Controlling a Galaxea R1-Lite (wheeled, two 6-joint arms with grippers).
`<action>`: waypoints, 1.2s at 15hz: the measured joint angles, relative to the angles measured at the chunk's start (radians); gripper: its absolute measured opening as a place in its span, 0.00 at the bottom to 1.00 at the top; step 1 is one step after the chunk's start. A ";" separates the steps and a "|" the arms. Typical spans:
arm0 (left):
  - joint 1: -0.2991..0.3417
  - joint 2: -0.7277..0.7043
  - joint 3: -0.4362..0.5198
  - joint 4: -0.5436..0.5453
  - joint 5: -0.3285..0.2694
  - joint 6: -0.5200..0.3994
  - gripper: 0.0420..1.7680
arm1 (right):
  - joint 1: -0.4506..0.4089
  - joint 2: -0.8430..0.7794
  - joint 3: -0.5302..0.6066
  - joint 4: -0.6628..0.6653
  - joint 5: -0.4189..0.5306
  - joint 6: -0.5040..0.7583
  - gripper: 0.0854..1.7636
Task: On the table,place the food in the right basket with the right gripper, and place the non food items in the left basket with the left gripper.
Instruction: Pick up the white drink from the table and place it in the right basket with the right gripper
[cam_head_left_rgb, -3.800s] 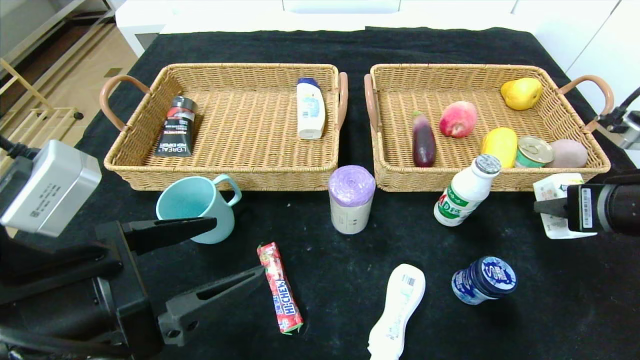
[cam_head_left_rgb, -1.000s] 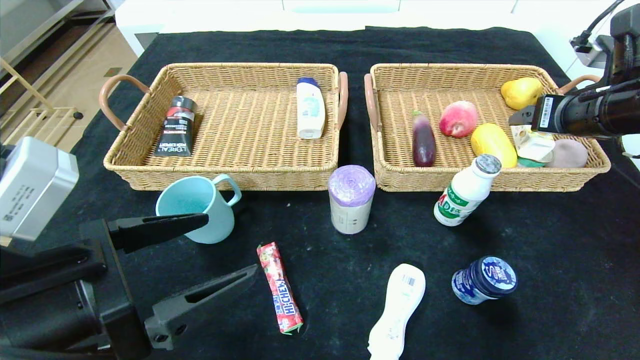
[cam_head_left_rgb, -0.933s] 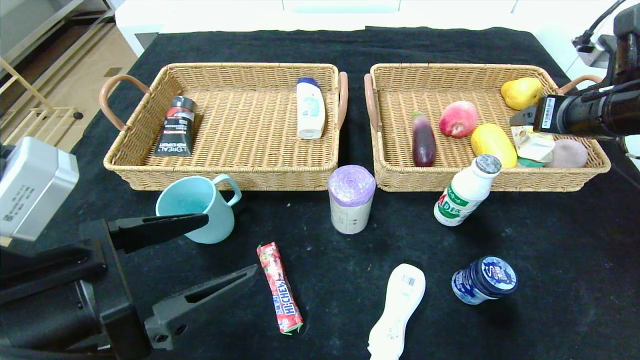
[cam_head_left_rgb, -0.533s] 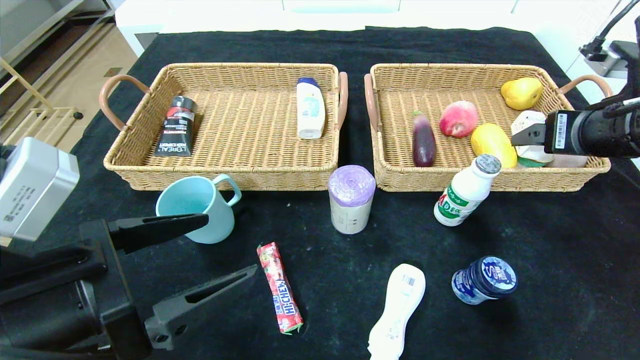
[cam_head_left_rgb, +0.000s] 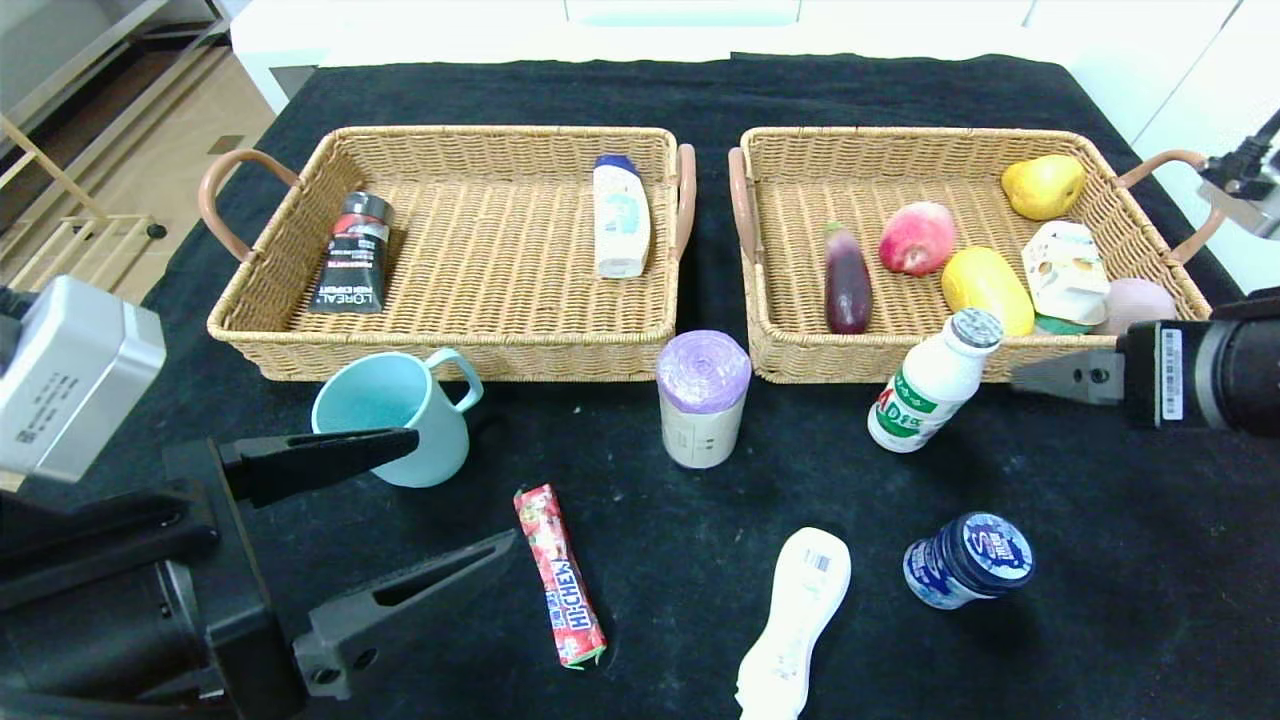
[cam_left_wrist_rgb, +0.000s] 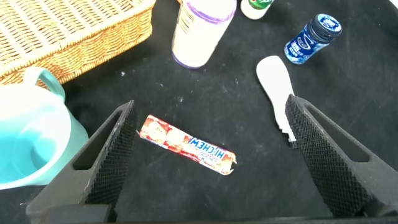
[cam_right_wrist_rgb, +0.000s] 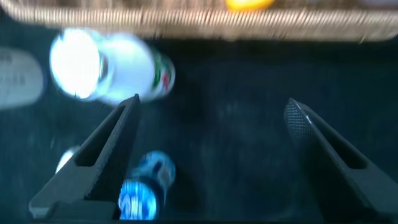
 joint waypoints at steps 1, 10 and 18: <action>0.000 0.001 0.000 0.000 0.000 0.000 0.97 | 0.016 -0.026 0.039 -0.001 0.001 -0.001 0.95; 0.002 0.014 0.004 0.003 0.000 0.001 0.97 | 0.154 -0.156 0.304 -0.198 0.044 -0.085 0.96; 0.003 0.014 0.004 -0.001 0.001 0.008 0.97 | 0.204 -0.053 0.357 -0.392 -0.027 -0.117 0.96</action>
